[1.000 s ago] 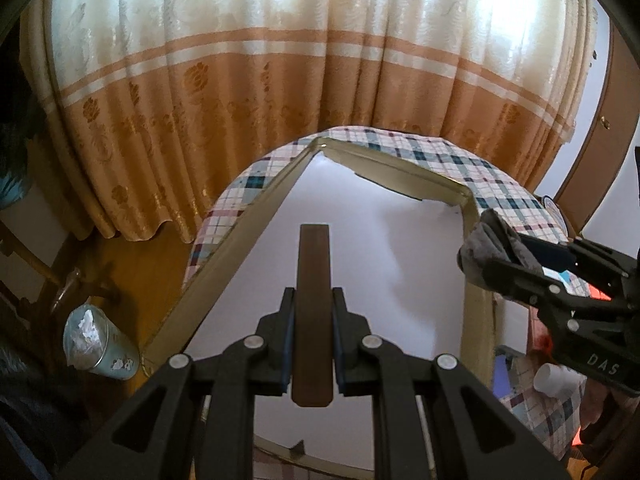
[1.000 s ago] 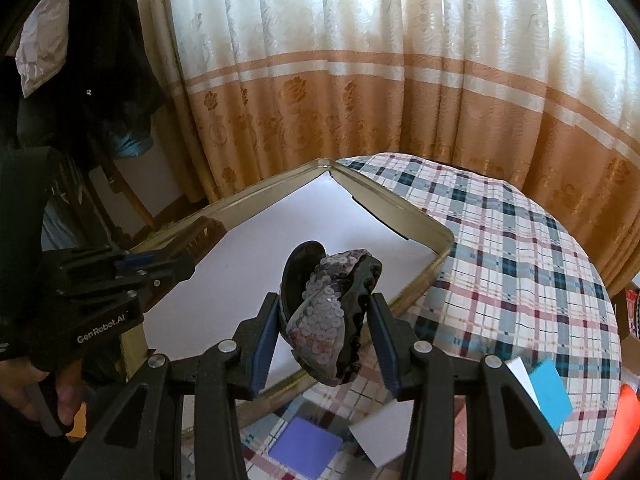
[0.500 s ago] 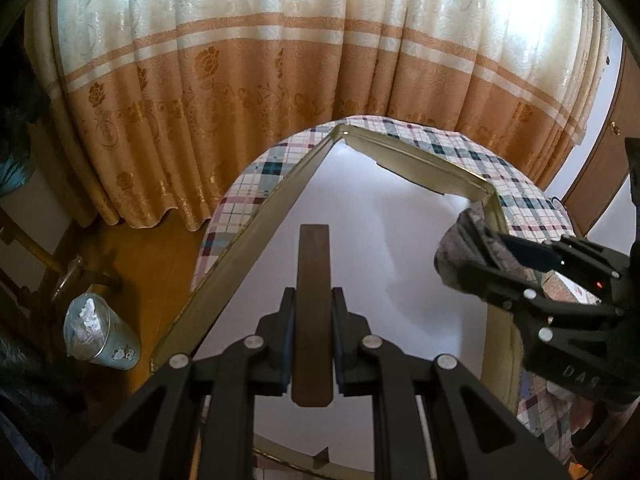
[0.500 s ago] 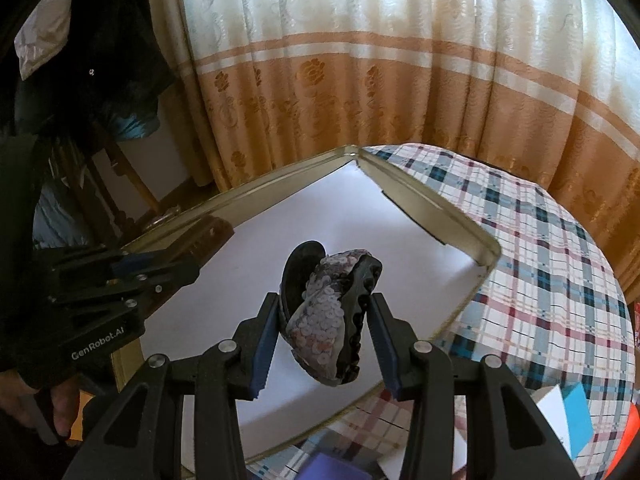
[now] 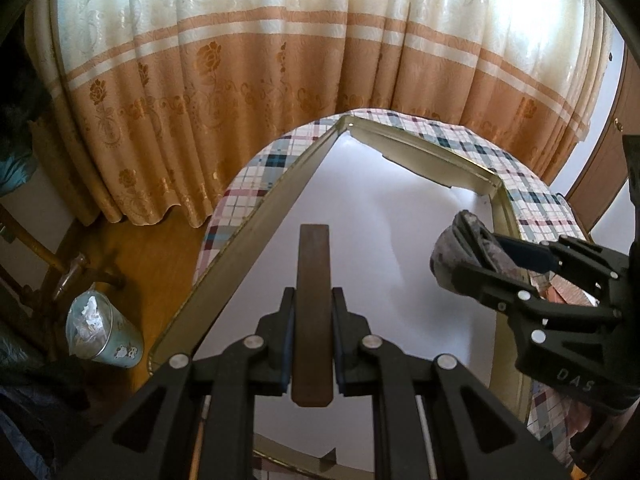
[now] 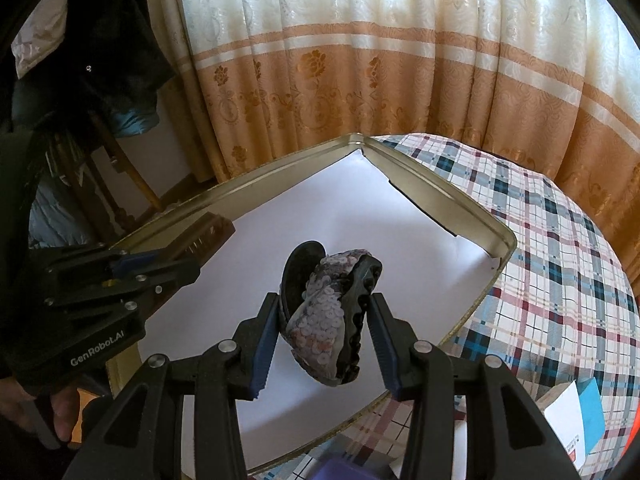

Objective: Organize rigid objects
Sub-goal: 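Carry the grey rock and brown bar over the gold tray with both tools, then lower both objects onto the tray paper and open both tools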

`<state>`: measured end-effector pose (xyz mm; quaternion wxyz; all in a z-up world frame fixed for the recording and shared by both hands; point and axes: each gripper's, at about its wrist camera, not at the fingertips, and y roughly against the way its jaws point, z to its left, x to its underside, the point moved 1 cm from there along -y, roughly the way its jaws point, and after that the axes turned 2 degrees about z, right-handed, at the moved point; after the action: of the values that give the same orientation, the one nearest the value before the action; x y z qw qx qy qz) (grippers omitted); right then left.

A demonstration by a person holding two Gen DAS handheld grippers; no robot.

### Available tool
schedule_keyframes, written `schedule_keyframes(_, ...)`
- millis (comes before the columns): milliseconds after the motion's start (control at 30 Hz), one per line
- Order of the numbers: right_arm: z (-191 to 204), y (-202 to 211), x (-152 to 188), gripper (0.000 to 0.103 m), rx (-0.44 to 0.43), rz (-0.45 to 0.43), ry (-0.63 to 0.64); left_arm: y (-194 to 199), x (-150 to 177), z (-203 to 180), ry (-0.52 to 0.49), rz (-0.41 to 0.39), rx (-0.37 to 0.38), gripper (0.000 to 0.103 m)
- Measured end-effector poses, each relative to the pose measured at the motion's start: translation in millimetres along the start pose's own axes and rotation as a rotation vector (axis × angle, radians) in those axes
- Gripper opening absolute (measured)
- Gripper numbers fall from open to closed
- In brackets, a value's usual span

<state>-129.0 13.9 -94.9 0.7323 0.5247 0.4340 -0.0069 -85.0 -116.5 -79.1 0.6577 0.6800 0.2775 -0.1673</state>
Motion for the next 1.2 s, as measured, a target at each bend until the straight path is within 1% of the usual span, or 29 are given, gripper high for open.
schedule_keyframes(667,5,-8,0,0.047,-0.007,0.011,0.005,-6,3,2,-0.002,0.014,-0.005,0.014)
schedule_keyframes(1067,4,-14,2,0.048,-0.001,0.011,0.0,-9,1,8,0.014,0.028,-0.01,0.014)
schedule_keyframes(1100,4,-12,2,0.049,0.002,0.0,-0.003,-9,1,8,0.015,0.025,-0.012,0.015)
schedule_keyframes(1133,4,-12,1,0.049,0.004,-0.007,-0.006,-9,2,7,0.012,0.028,-0.01,0.02)
schedule_keyframes(1167,3,-11,1,0.051,0.007,-0.011,-0.012,-8,2,6,0.009,0.027,-0.008,0.028)
schedule_keyframes(1200,2,-10,0,0.056,0.01,-0.012,-0.015,-6,2,5,0.006,0.022,-0.011,0.033)
